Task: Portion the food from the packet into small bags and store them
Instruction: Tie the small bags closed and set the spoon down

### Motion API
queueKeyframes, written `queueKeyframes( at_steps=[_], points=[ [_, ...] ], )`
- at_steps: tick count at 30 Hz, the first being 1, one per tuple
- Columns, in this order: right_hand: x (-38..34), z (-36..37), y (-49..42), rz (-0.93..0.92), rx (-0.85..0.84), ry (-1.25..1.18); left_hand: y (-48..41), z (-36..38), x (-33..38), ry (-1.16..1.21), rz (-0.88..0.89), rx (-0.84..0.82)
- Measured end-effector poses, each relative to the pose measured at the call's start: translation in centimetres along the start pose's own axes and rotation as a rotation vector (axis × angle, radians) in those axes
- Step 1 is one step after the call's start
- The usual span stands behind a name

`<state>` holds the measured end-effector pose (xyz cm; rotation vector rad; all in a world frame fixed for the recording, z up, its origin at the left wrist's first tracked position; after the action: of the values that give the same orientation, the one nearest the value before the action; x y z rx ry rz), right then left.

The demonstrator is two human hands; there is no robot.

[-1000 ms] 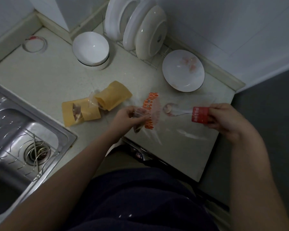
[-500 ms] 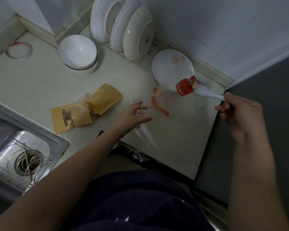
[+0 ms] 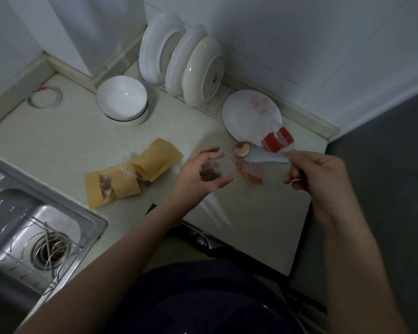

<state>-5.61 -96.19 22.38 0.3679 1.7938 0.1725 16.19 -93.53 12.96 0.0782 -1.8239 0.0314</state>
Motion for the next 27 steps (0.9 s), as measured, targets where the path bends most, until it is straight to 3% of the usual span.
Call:
queueKeyframes(
  at_steps=[3, 8, 10, 12, 14, 22, 24, 27],
  points=[
    [-0.7, 1.8, 1.3, -0.163, -0.038, 0.174, 0.5, -0.9, 1.1, -0.043, 0.047, 0.03],
    [-2.8, 4.3, 4.4, -0.774, -0.07, 0.644, 1.2, -2.0, 1.4, -0.005, 0.037, 0.079],
    [-2.6, 4.9, 4.7, -0.841, -0.003, 0.716, 1.5, -2.3, 1.2, 0.023, 0.021, 0.094],
    [-2.5, 4.9, 4.4, -0.753, 0.076, 0.542, 2.0, -2.8, 1.1, 0.043, -0.006, 0.122],
    [-1.6, 4.7, 3.4, -0.548, 0.102, 0.263, 2.4, -3.5, 0.6, 0.069, -0.054, 0.164],
    [12.3, 9.0, -1.0, 0.561, 0.188, -0.459, 4.9, -6.6, -2.0, 0.143, -0.238, 0.357],
    [14.7, 10.1, -1.3, 0.657, 0.241, -0.551, 5.5, -7.2, -2.4, 0.131, -0.243, 0.369],
    [16.7, 11.0, -2.3, 0.659, 0.276, -0.471, 6.4, -7.8, -2.6, 0.12, -0.25, 0.389]
  ],
)
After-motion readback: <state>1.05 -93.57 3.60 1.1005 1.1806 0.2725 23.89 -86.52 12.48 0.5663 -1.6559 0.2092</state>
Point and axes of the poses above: each hand's wrist, its own y-axis away from the middle knuckle, its own z-axis out of the palm, x = y × z, the point moved 4 cm from there along -y, towards the middle knuckle, and after that the axes turned 3 degrees about x, right-handed, at the moved point
